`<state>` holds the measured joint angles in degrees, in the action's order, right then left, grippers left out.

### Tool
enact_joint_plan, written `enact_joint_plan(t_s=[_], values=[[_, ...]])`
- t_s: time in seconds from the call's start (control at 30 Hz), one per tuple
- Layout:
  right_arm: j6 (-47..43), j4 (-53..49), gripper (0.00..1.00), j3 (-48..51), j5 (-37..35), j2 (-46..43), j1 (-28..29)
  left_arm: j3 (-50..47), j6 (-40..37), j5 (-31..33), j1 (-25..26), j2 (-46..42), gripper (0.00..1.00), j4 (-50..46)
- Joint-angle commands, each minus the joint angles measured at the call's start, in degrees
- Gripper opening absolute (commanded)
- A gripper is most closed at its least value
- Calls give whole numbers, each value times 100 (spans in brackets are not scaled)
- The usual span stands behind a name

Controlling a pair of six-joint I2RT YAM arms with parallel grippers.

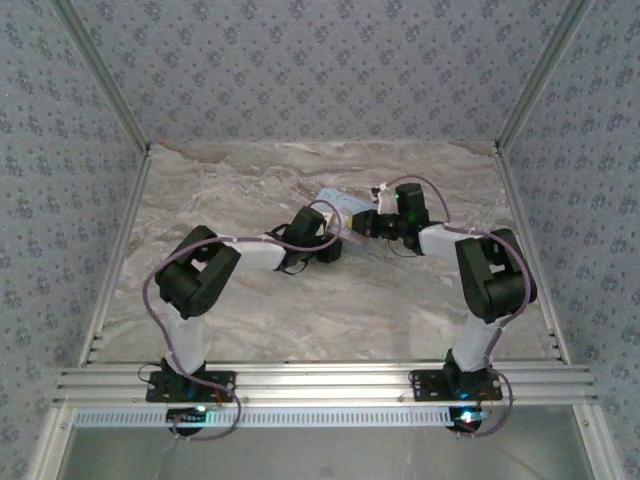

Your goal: Unlock the padlock with the key

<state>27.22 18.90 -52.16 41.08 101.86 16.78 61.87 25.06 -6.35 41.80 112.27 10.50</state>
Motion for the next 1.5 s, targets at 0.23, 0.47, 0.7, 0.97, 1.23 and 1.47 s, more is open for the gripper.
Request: enact_joint_plan(t_s=[0.23,0.47,0.7,0.97,1.23,1.47], values=[[59,-624,1,233,-126,18,138,179,183,265,48,148,29,233],[64,-597,1,190,-150,-153,133,134,207,248,55,79,21,242],[-44,-535,1,181,-220,-845,54,97,448,-52,43,-209,16,53],[-527,-887,1,738,-584,-2043,53,291,1068,-758,44,-524,16,-567],[-879,-918,1,1897,-1258,-3199,420,757,1547,-1400,47,-611,16,-1370],[-1067,-486,2,2904,-1867,-3766,857,910,2048,-1769,35,-638,16,-1481]])
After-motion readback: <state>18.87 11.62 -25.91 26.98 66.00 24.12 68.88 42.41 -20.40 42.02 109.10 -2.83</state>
